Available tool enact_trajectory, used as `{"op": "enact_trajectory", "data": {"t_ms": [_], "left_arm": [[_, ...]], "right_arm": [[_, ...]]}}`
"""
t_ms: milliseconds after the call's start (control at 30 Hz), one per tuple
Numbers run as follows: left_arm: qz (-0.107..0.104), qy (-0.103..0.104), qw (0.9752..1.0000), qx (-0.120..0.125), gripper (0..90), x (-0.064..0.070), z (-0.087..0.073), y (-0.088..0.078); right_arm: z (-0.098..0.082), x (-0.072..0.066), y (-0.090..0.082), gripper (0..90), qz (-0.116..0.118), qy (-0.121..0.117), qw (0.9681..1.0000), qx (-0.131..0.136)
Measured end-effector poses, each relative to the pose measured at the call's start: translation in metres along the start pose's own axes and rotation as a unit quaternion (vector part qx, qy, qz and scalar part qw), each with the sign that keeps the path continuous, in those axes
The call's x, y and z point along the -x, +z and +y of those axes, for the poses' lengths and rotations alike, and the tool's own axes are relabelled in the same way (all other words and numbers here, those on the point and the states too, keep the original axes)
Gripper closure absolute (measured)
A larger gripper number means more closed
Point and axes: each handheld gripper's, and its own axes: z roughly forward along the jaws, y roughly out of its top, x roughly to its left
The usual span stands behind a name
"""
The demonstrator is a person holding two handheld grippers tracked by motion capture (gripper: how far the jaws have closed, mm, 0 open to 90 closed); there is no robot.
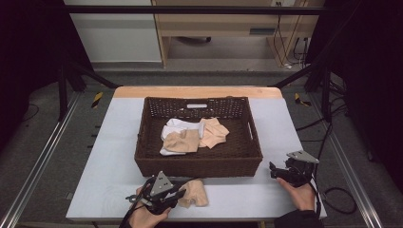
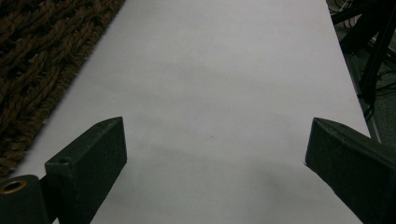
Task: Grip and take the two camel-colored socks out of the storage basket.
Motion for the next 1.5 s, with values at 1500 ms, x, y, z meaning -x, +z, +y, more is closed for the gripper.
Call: {"op": "enact_trajectory", "data": {"t_ms": [1500], "left_arm": [[0.104,-0.036,0.9838,0.141,45.0,-0.082,0.142,-0.003]], "right_arm": [[0.001,0.002,-0.002,5.6,0.000,0.015,0.9995,0.028]]}}
